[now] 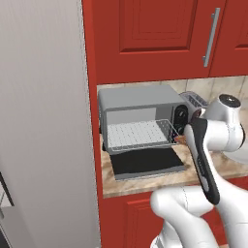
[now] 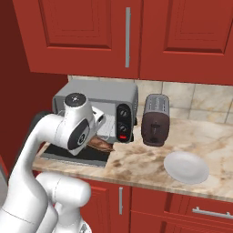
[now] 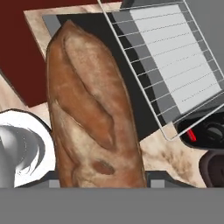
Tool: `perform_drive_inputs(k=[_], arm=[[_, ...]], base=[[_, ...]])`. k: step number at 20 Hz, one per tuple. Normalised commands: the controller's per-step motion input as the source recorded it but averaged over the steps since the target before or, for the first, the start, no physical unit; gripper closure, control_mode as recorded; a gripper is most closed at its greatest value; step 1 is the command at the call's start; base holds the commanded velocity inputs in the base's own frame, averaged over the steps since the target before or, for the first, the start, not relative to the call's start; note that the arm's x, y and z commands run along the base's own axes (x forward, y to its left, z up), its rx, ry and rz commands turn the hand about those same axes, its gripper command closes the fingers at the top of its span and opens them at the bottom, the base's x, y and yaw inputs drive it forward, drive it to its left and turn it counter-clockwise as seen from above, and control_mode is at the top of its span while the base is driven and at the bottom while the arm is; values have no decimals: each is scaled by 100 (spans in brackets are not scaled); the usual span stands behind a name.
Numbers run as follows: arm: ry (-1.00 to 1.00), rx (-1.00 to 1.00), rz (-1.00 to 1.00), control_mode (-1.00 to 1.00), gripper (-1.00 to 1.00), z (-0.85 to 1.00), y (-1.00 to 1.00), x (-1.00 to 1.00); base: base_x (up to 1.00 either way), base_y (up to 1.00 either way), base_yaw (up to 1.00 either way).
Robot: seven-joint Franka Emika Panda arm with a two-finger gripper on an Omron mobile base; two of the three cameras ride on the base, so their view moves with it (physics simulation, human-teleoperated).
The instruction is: Pull the toaster oven rack outwards. Pick up the baguette from the plate and place it on the toaster oven rack. Close the toaster oven door fully and set the temperature to the lowest setting.
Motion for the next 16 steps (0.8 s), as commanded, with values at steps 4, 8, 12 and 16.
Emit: perform_drive_inputs(k=[4, 8, 12, 16], arm=[[-14, -5, 3, -100, 100, -7, 24, 49], [-14, 0, 3, -100, 100, -3, 28, 44], [-1, -2, 5, -100, 100, 0, 36, 41], [0, -5, 4, -100, 100, 0, 54, 26]], base=[[0, 0, 0], [0, 0, 0], [0, 0, 0], [0, 0, 0]])
